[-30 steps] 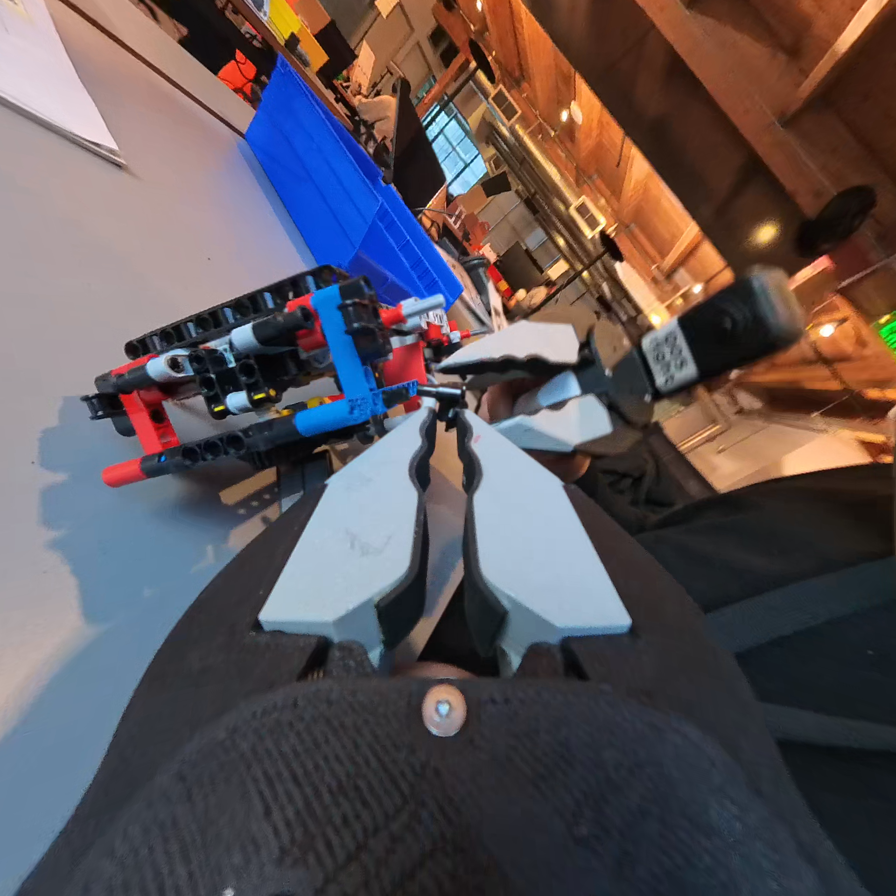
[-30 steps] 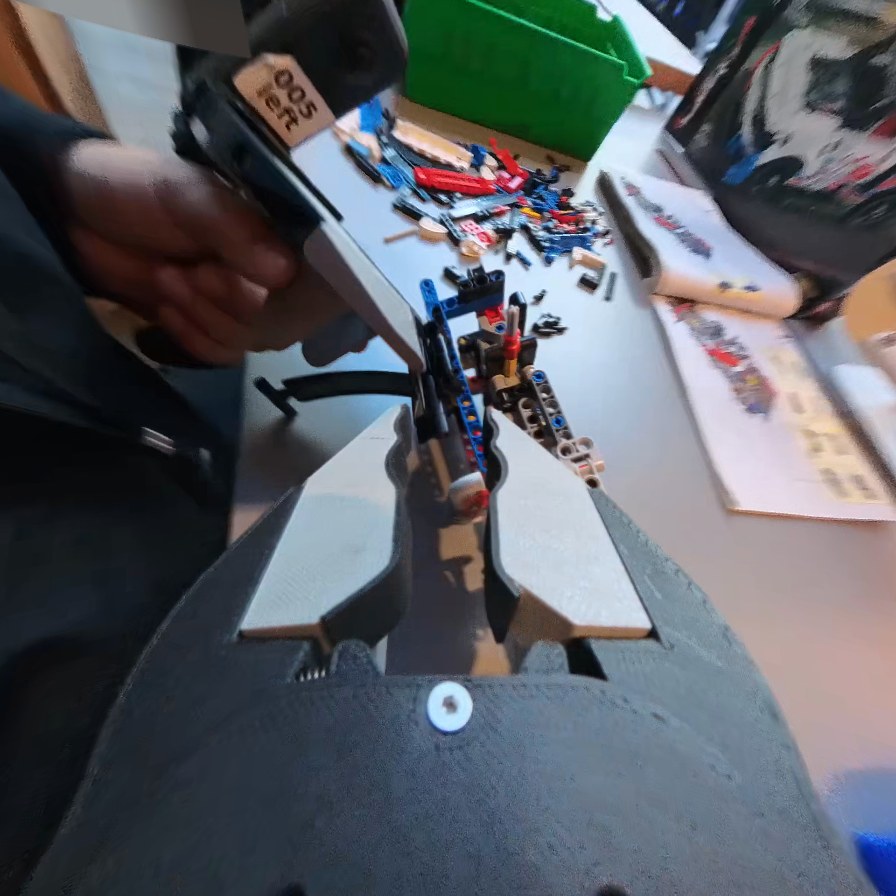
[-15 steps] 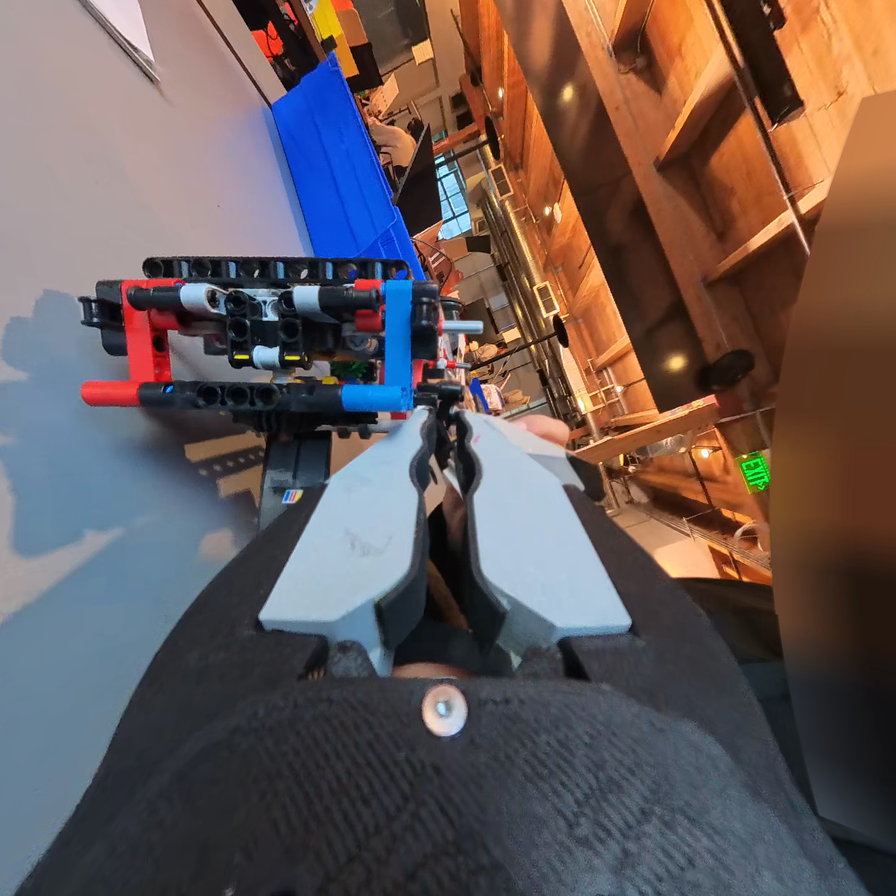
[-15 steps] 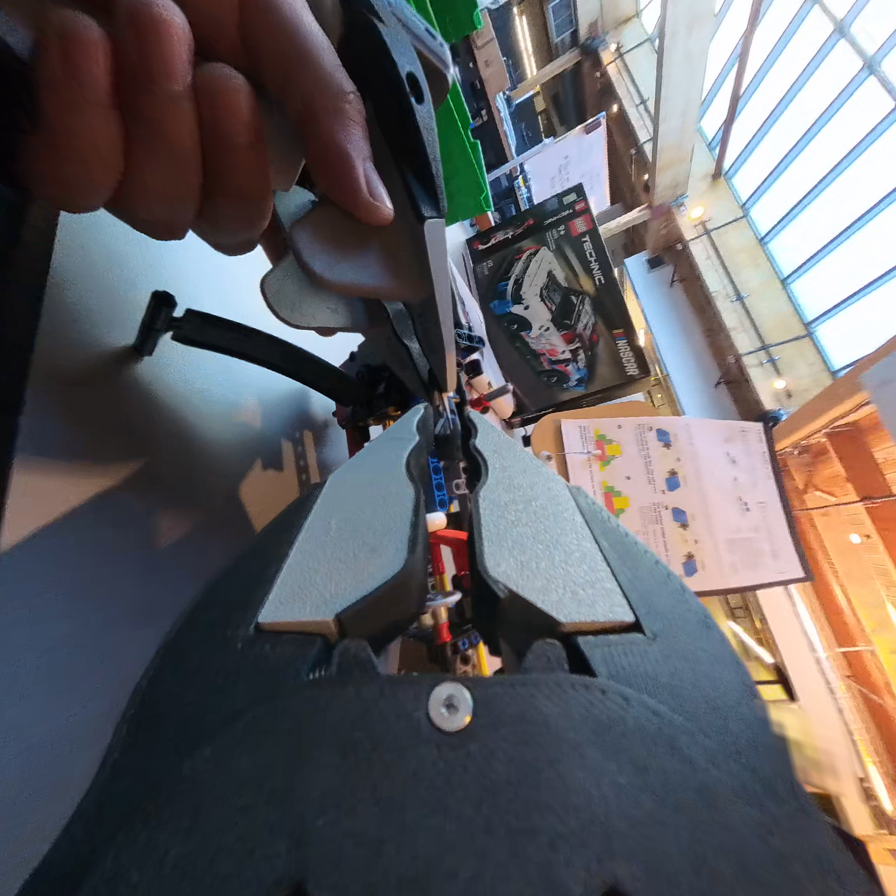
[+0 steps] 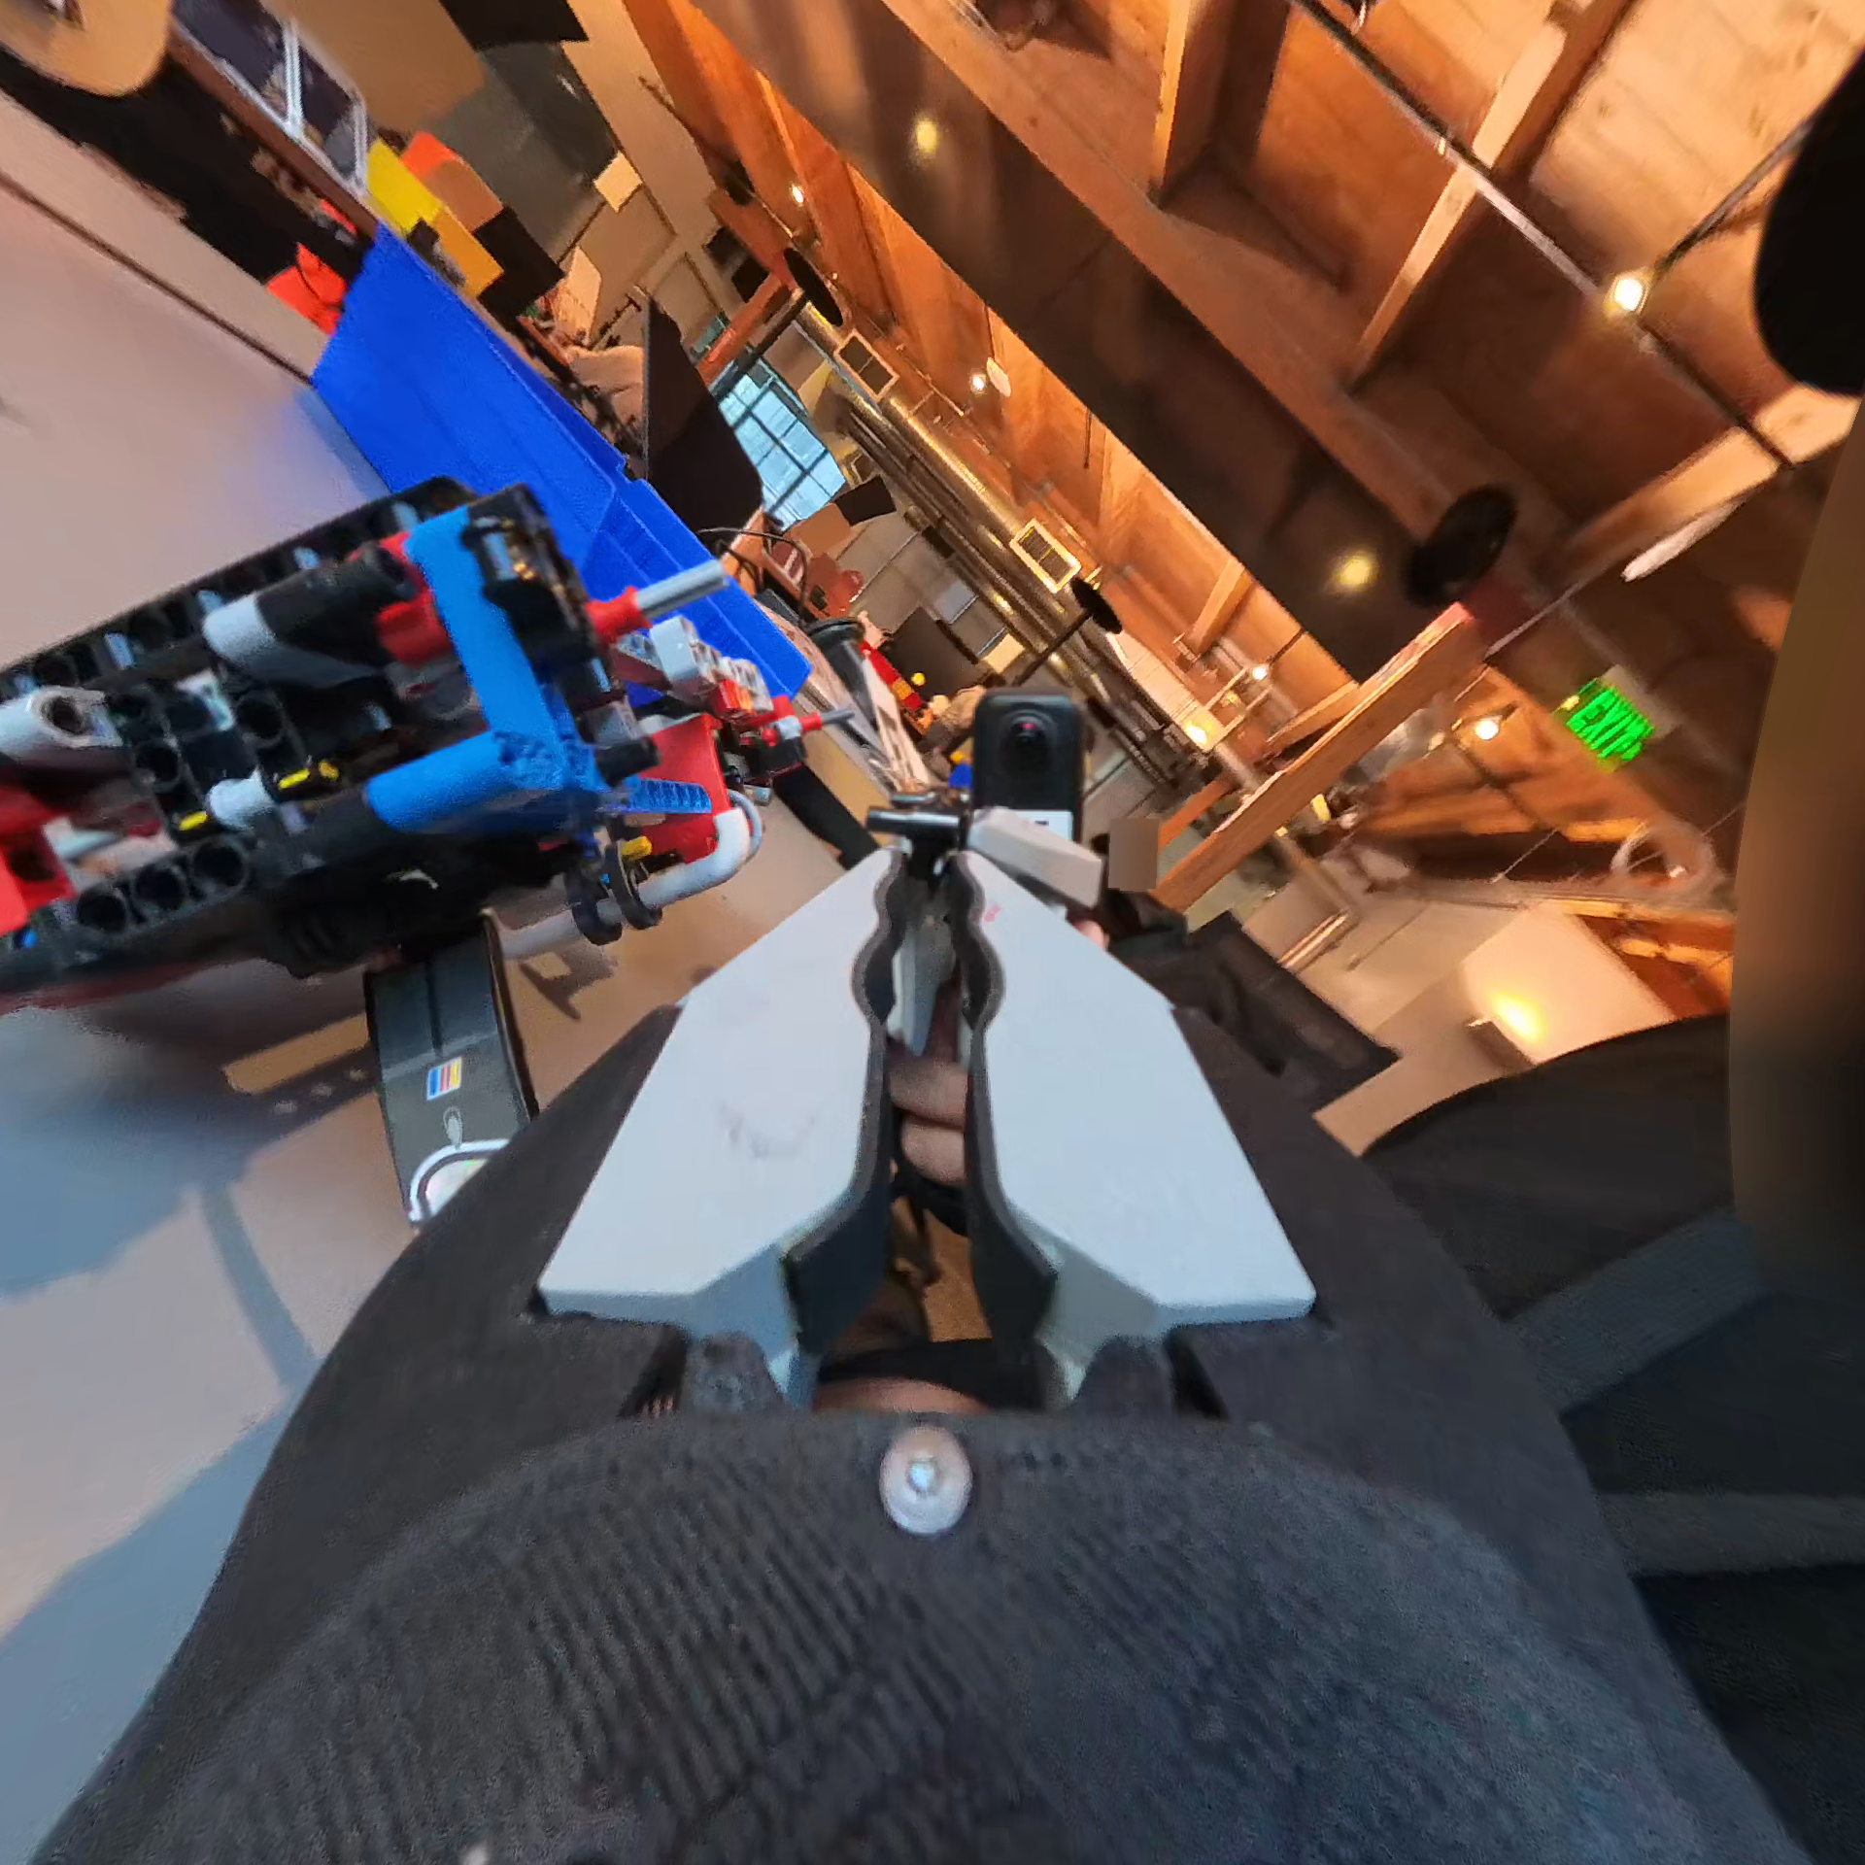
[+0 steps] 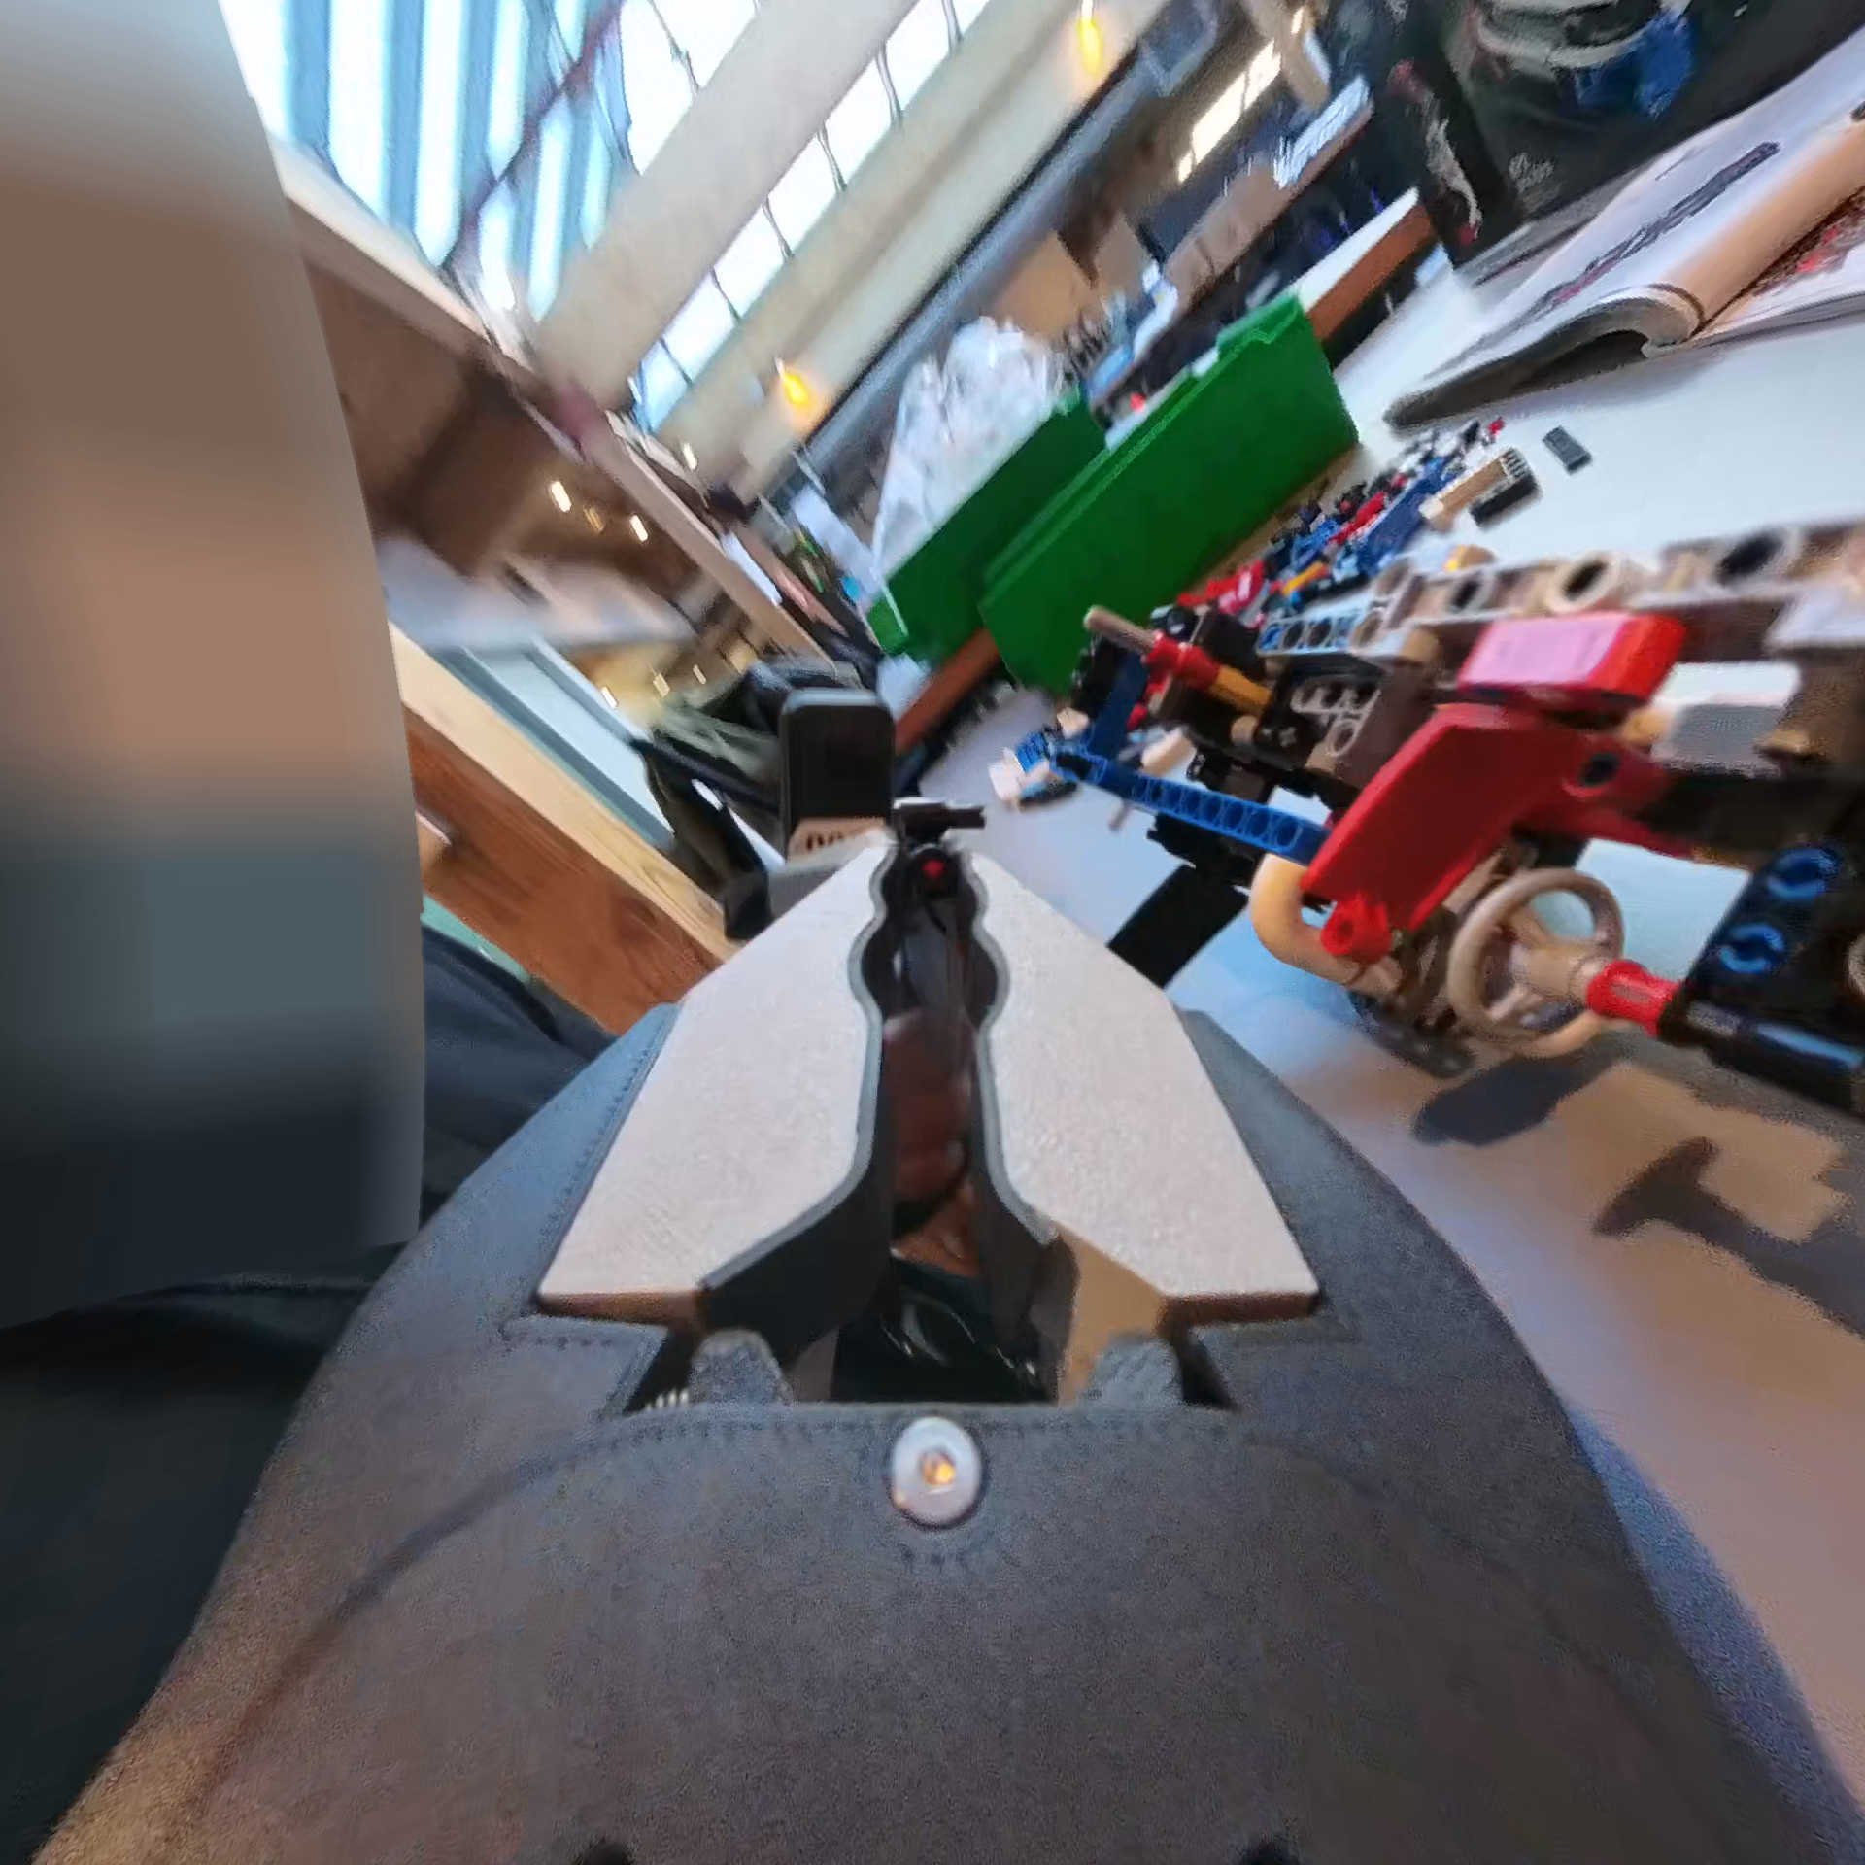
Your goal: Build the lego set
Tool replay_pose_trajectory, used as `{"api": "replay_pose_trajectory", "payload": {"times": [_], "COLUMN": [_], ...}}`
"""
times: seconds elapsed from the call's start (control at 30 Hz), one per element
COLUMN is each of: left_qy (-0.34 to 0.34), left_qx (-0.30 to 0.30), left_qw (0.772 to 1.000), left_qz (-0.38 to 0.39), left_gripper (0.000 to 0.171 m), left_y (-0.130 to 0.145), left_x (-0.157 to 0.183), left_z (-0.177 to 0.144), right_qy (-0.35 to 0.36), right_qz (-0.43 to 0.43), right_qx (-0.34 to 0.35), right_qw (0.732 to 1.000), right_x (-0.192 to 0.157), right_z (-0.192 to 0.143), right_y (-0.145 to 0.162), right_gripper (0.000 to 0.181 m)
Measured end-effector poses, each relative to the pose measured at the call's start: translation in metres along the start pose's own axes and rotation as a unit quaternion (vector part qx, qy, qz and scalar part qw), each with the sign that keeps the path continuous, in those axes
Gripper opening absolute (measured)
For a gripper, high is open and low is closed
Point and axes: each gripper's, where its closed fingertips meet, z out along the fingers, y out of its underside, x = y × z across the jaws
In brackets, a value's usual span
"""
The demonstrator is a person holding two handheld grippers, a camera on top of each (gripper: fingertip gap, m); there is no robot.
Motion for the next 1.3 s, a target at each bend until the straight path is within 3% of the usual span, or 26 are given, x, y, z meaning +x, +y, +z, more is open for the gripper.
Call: {"api": "replay_pose_trajectory", "payload": {"times": [0.1,0.23,0.3,0.5,0.67,0.73,0.8,0.87,0.97,1.07,1.17,1.3], "left_qy": [-0.020,-0.017,-0.007,-0.013,-0.013,0.000,0.022,0.009,-0.107,-0.037,0.004,0.027], "left_qx": [0.011,0.046,0.069,0.057,0.055,0.030,-0.019,-0.063,-0.179,-0.283,-0.329,-0.337], "left_qw": [0.999,0.999,0.997,0.998,0.998,0.999,0.998,0.983,0.926,0.887,0.855,0.853], "left_qz": [0.026,-0.008,-0.020,0.006,0.013,0.016,0.063,0.170,0.313,0.364,0.400,0.398], "left_gripper": [0.005,0.005,0.005,0.005,0.005,0.005,0.021,0.034,0.061,0.060,0.065,0.068], "left_y": [-0.003,-0.016,-0.024,-0.020,-0.023,-0.019,-0.018,-0.033,-0.065,-0.053,-0.032,-0.018], "left_x": [-0.004,-0.008,-0.005,0.000,0.007,0.016,0.027,0.026,-0.032,-0.056,-0.077,-0.082], "left_z": [0.001,0.008,0.010,0.012,0.015,0.013,0.001,-0.021,-0.053,-0.053,-0.038,-0.015], "right_qy": [-0.022,-0.037,-0.050,-0.065,-0.090,-0.093,-0.083,-0.064,-0.033,-0.037,-0.045,-0.029], "right_qz": [0.047,0.068,0.083,0.067,0.061,0.043,0.029,0.018,0.008,0.020,0.016,-0.016], "right_qx": [0.050,0.091,0.095,0.108,0.122,0.118,0.111,0.081,0.018,-0.012,-0.051,-0.108], "right_qw": [0.997,0.993,0.991,0.990,0.987,0.988,0.990,0.994,0.999,0.999,0.998,0.994], "right_x": [0.004,0.007,0.005,0.000,-0.007,-0.012,-0.011,-0.004,0.011,0.018,0.022,0.034], "right_z": [0.003,0.003,0.005,0.008,0.005,0.000,-0.011,-0.023,-0.038,-0.048,-0.057,-0.071], "right_y": [-0.005,-0.015,-0.016,-0.018,-0.022,-0.022,-0.023,-0.018,-0.003,0.000,0.003,0.006], "right_gripper": [0.005,0.005,0.019,0.004,0.003,0.003,0.003,0.003,0.003,0.003,0.003,0.003]}}
